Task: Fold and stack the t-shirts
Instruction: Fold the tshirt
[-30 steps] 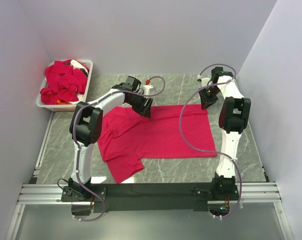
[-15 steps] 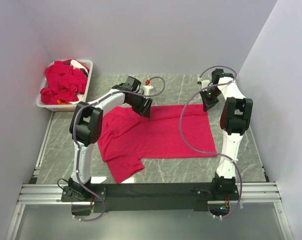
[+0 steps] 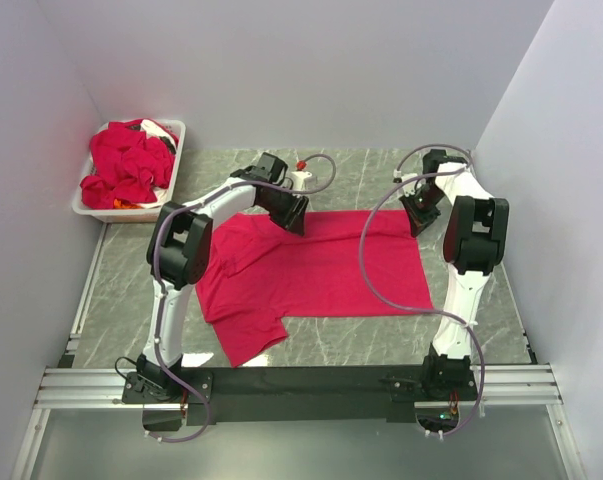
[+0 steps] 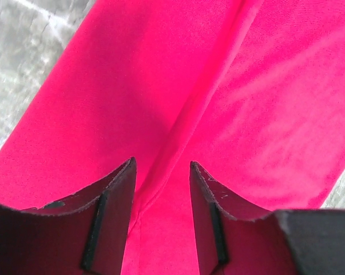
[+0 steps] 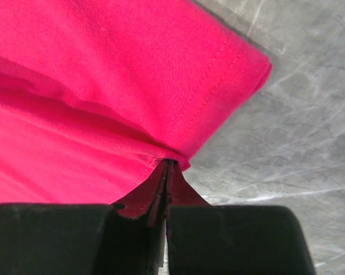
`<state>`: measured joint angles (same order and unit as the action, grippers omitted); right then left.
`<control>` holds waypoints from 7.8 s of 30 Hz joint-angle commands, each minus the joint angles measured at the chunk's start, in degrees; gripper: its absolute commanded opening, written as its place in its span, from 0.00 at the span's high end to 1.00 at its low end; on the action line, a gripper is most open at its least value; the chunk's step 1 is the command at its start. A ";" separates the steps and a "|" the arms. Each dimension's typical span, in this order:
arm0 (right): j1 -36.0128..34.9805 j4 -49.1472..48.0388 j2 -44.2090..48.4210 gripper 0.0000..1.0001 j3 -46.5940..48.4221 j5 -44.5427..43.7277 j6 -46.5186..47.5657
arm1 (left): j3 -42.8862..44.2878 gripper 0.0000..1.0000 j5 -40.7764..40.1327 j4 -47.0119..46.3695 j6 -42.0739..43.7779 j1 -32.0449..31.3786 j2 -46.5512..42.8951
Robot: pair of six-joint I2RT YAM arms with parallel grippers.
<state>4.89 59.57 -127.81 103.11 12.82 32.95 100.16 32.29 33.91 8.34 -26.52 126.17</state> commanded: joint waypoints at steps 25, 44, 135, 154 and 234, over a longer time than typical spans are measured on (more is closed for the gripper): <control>-3.74 -1.90 -0.07 0.75 1.57 1.88 -3.42 | -11.30 0.51 1.19 2.21 3.27 1.38 -12.52; -1.37 -1.91 3.36 0.73 6.91 -1.66 -6.14 | -18.41 0.58 -12.34 -2.00 -7.11 21.07 -13.05; -7.17 -10.43 -3.37 0.41 23.91 -15.46 -18.28 | -6.10 0.41 -4.17 -4.64 -13.80 25.38 -8.20; -10.07 -11.74 43.95 0.52 -44.97 -7.54 10.20 | -34.49 0.45 4.96 12.33 30.23 26.26 -37.92; -8.14 -15.01 18.48 1.00 -17.69 -17.65 19.61 | -24.40 0.99 -0.21 13.90 43.61 21.78 -27.92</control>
<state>-4.05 44.25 -107.92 81.43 -3.46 51.31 72.69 31.97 49.84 54.04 -5.06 96.18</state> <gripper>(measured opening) 0.005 0.015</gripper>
